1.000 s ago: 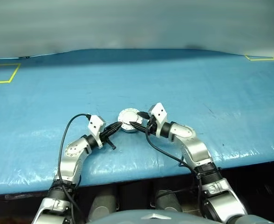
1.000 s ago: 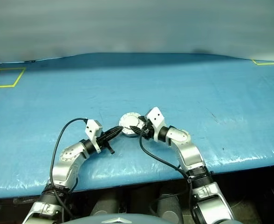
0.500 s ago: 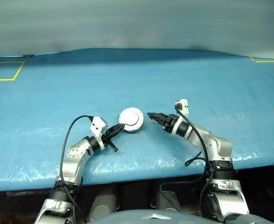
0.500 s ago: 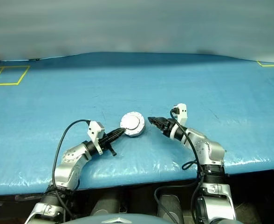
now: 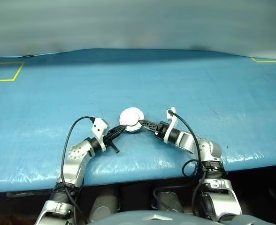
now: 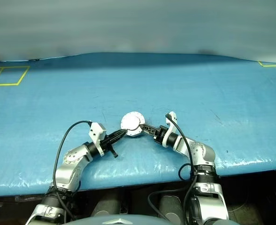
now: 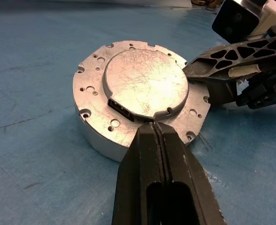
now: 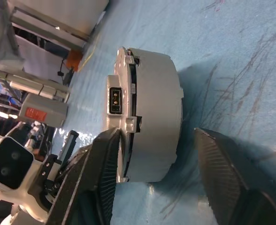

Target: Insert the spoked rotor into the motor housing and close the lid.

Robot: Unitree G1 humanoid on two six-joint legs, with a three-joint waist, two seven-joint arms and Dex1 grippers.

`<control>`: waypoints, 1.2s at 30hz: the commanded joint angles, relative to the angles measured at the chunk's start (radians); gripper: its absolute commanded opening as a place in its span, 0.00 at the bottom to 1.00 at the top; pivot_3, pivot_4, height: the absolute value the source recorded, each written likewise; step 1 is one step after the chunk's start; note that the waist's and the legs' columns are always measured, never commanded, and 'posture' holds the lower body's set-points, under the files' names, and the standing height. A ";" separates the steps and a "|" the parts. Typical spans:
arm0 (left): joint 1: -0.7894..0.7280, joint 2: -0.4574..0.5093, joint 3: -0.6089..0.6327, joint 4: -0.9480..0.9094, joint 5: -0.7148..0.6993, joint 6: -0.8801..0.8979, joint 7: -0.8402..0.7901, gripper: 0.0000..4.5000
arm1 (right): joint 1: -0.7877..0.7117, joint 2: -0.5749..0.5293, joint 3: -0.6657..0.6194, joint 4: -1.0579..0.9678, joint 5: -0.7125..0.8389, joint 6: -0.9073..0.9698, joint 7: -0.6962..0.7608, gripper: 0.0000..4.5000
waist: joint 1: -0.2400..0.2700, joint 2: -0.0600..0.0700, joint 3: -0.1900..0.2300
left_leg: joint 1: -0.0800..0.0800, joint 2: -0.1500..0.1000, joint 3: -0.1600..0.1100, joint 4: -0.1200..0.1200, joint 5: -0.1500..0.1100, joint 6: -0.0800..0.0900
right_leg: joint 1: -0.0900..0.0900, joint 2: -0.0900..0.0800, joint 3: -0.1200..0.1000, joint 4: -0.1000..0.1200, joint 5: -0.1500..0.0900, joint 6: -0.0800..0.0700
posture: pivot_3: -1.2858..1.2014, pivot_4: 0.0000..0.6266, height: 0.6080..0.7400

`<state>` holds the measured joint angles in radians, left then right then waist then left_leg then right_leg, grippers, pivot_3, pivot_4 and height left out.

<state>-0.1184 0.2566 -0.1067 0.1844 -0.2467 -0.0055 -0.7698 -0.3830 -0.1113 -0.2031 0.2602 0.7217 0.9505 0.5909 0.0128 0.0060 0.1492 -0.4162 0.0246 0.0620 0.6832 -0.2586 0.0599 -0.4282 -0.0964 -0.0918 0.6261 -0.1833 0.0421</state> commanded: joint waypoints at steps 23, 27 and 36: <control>0.086 -0.179 0.227 -0.213 -0.562 0.362 0.005 0.00 | -0.014 0.081 -0.256 0.009 0.249 0.005 -0.123 0.25 | -0.001 0.000 0.001 | -0.013 -0.001 -0.003 0.001 0.000 0.001 | -0.004 0.001 -0.001 0.000 0.003 0.004 | 0.52 0.24 1.00; 0.121 -0.214 0.234 -0.216 -0.567 0.374 0.049 0.00 | -0.010 0.108 -0.301 -0.028 0.316 0.017 -0.150 0.25 | -0.006 0.000 0.003 | -0.013 -0.001 -0.003 0.001 -0.001 0.002 | -0.004 0.002 -0.001 -0.001 0.003 0.005 | 0.52 0.24 1.00; 0.147 -0.353 0.269 -0.223 -0.666 0.391 0.100 0.57 | 0.024 0.173 -0.262 -0.254 0.518 0.100 -0.199 0.25 | -0.025 0.000 0.007 | -0.014 -0.001 -0.003 0.001 -0.001 0.002 | -0.006 0.002 0.000 0.000 0.002 0.005 | 0.52 0.24 1.00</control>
<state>0.0326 -0.0668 0.1508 -0.0044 -0.8706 0.3726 -0.6748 -0.3564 0.0483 -0.4845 0.0829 1.1609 1.0362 0.3828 -0.0122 0.0057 0.1564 -0.4307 0.0242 0.0588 0.6841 -0.2597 0.0616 -0.4339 -0.0939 -0.0923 0.6255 -0.1812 0.0467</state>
